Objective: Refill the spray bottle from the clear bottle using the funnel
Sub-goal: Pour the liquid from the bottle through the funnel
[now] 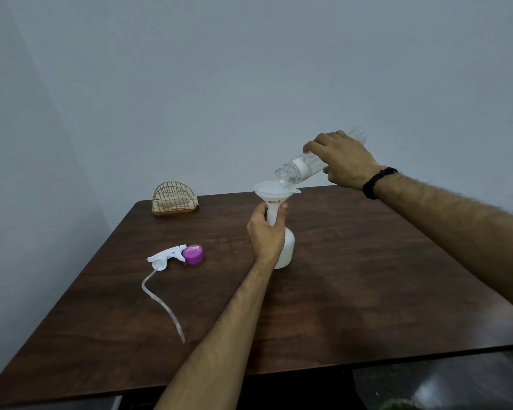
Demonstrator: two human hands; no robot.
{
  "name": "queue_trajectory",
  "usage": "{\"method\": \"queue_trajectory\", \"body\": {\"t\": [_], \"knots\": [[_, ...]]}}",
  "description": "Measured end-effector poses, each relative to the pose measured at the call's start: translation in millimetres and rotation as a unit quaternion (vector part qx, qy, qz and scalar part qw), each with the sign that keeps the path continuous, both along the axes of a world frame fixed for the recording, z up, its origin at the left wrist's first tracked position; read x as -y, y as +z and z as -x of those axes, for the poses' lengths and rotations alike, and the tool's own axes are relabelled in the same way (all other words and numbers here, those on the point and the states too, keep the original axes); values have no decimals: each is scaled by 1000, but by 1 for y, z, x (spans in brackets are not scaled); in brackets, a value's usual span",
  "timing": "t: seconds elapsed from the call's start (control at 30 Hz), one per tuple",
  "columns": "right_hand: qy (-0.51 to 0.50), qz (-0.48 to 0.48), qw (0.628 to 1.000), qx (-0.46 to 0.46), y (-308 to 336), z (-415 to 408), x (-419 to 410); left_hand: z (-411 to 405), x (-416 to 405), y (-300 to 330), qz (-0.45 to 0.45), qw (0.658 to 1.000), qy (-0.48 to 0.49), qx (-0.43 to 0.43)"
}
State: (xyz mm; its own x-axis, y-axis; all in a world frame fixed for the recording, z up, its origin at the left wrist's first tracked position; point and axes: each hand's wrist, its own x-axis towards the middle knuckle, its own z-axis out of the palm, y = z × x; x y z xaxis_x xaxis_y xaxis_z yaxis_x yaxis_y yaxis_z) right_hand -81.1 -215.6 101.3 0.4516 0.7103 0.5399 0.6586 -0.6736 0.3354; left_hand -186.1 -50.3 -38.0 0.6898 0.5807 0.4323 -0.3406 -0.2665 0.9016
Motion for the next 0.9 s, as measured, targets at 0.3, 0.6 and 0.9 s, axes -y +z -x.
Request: {"method": "queue_trajectory", "body": {"t": [0.3,0.6,0.9], "knots": [[-2,-10,1000,5,-5,-1,2,1,1,1,1,1000,-3,1],[-24,-116,984,-131,-14,6,3,2,0,0,3,1000,-4,6],[-15,-282,889,-361,-36,9,10,1,1,0,10,1000,-4,7]]}}
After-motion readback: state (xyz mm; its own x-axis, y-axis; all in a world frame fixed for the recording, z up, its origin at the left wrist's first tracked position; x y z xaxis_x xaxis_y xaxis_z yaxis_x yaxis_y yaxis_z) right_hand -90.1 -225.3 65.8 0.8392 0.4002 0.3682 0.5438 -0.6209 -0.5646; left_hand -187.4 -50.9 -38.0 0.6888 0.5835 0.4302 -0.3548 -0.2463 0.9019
